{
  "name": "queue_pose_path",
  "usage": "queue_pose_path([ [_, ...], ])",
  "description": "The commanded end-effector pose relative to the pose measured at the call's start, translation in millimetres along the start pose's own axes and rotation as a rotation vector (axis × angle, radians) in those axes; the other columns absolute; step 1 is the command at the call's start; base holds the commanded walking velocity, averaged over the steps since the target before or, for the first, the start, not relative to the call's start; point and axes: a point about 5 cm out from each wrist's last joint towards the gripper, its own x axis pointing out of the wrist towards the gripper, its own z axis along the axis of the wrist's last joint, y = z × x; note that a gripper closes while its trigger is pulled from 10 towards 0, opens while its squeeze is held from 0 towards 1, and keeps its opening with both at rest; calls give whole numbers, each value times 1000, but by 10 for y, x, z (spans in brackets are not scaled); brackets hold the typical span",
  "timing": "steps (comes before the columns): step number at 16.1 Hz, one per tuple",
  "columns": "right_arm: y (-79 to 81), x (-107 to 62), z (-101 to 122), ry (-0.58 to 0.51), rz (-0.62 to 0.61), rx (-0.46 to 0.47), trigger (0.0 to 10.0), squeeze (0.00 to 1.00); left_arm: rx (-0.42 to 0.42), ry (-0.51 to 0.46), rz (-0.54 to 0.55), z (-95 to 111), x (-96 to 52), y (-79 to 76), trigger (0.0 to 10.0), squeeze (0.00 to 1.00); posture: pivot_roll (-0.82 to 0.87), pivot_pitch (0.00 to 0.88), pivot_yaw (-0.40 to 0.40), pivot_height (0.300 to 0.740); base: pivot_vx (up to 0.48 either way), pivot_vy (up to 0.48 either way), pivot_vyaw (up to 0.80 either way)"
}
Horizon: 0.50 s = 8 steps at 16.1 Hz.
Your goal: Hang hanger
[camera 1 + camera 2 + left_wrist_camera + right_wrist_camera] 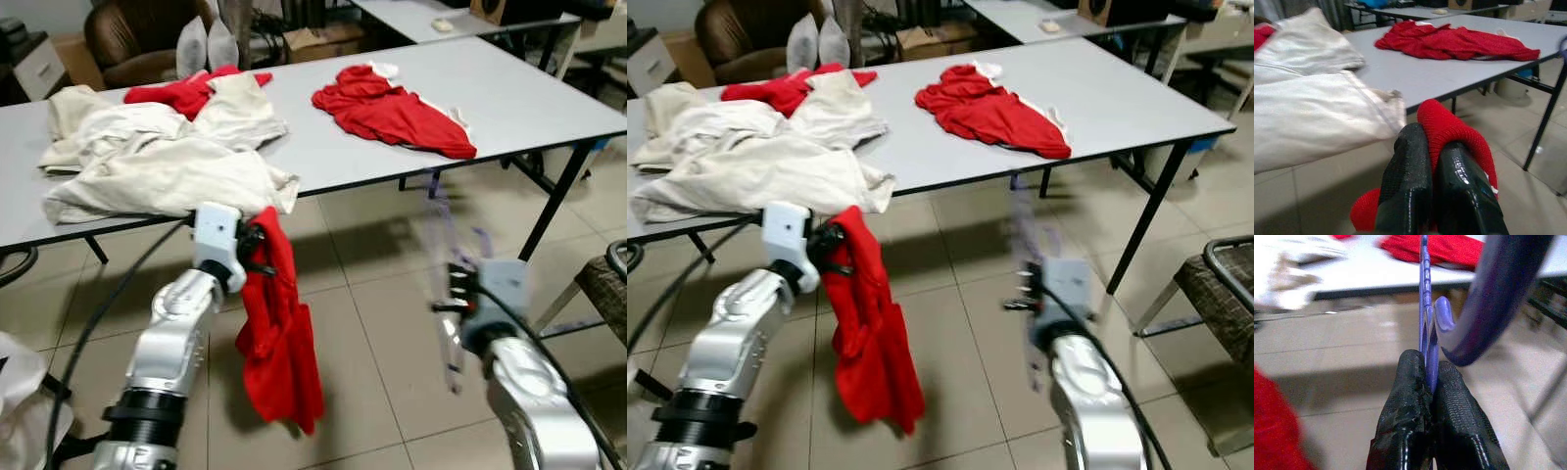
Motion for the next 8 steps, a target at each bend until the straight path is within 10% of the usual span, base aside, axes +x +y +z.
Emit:
queue_pose_path([
  [1, 41, 26, 37, -17, 34, -18, 10000, 0, 7, -40, 7, 81, -22, 51, 10000, 0, -176, 0, 105, 740, 0, 0, 0],
  [8, 26, 36, 395, -142, 190, -104, 10000, 0, 44, -152, 2, 510, 120, 170, 10000, 0, -210, 0, 142, 740, 164, 0, 114],
])
